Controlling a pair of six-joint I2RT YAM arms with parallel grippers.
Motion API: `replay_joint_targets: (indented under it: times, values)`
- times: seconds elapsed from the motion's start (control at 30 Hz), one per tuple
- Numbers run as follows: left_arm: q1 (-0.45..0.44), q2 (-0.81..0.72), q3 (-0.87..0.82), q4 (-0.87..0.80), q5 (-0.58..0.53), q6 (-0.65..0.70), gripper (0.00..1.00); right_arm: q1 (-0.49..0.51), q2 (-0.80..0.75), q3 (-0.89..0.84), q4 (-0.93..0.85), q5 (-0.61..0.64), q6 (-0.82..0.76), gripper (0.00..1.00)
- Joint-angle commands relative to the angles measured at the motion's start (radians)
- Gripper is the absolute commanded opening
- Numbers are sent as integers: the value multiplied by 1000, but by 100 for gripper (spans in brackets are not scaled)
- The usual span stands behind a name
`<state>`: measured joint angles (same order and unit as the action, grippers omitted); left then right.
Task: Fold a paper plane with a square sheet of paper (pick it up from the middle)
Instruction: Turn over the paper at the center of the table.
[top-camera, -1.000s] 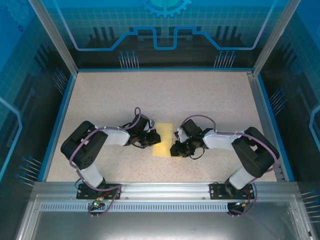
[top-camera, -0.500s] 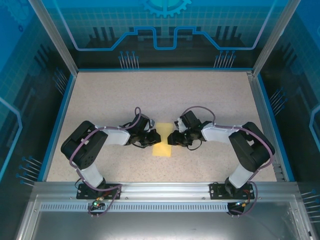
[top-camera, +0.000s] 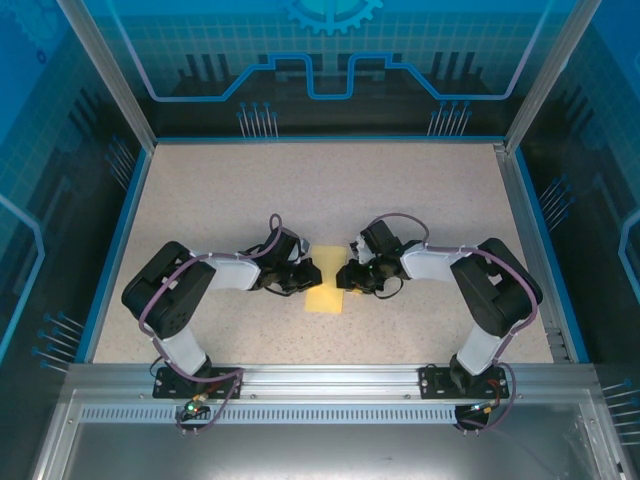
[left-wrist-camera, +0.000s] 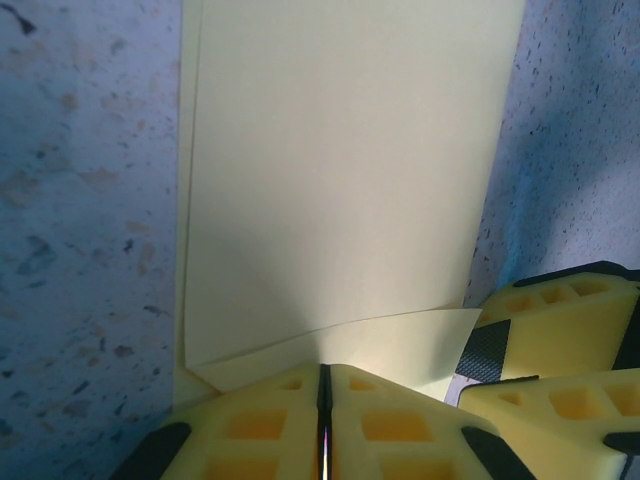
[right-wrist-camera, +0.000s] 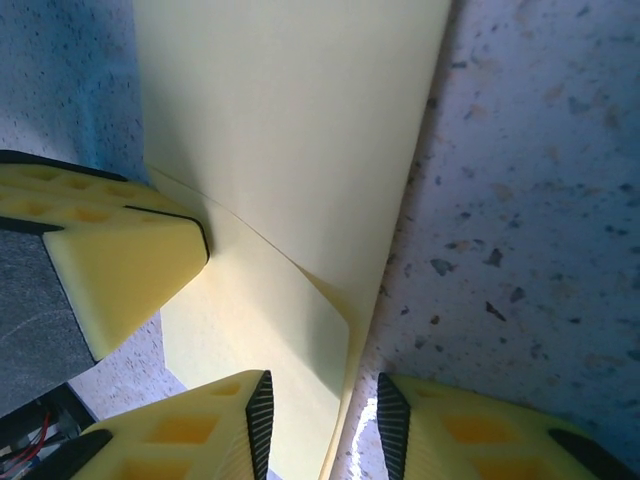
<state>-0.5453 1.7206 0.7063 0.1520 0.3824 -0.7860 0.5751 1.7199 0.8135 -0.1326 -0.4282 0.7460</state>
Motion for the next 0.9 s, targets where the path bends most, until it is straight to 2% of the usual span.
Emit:
replay_joint_targets:
  times: [0.0,0.47,0.67,0.87]
  values:
    - [0,-1,18,-45,-28,-3,10,7,33,-3,113,-22,41,35]
    - [-1,-6,14,-51,-31,-1,10,8,12,-34,160,-22,82,34]
    - [-1,-22,14,-51,-36,-9,11,6,18,-44,173,-27,38,35]
    - [-1,-68,12,-28,-10,-32,15,5,37,-78,234,-55,32,24]
